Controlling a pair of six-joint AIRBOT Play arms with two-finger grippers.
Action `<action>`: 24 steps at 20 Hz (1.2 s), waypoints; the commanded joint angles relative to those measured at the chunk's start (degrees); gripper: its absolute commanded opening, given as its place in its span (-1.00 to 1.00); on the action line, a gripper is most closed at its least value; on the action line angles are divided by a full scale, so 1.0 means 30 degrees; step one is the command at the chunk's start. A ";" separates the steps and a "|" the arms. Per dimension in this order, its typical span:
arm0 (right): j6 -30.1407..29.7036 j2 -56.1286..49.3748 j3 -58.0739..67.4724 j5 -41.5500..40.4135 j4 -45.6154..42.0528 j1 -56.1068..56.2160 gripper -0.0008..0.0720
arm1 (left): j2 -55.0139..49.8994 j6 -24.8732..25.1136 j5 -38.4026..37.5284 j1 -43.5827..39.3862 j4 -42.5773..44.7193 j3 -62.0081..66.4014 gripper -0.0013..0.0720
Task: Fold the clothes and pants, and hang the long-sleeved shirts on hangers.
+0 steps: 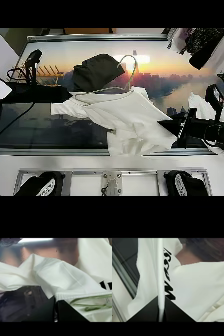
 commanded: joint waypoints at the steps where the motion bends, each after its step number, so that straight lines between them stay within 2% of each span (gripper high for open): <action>1: 0.0058 0.0007 0.0007 -0.0066 0.0459 0.0015 -0.94 | -0.0138 -0.0029 -0.0430 -0.0335 -0.0102 0.0306 -0.93; 8: 0.0124 0.0007 0.0007 -0.0073 0.0444 0.0007 -0.94 | -0.2084 -0.0022 -0.0248 -0.3002 -0.0058 0.0328 -0.93; 13: 0.0233 0.0015 0.0007 -0.0138 0.0437 0.0007 -0.94 | -0.2142 -0.0022 0.0000 -0.2608 0.0066 0.0342 -0.93; 16: 0.0561 0.0393 0.0007 -0.1180 0.0539 0.0007 -0.94 | -0.2062 -0.0022 -0.0503 -0.2244 0.0080 0.0357 -0.93; 19: 0.0539 0.1129 0.0007 -0.2616 0.2696 0.0007 -0.94 | -0.2069 -0.0029 -0.0525 -0.2302 0.0087 0.0357 -0.93; 24: 0.0015 0.1916 0.0015 -0.2783 0.6069 0.0015 -0.94 | -0.2069 -0.0029 0.0168 -0.2302 -0.0109 0.0364 -0.93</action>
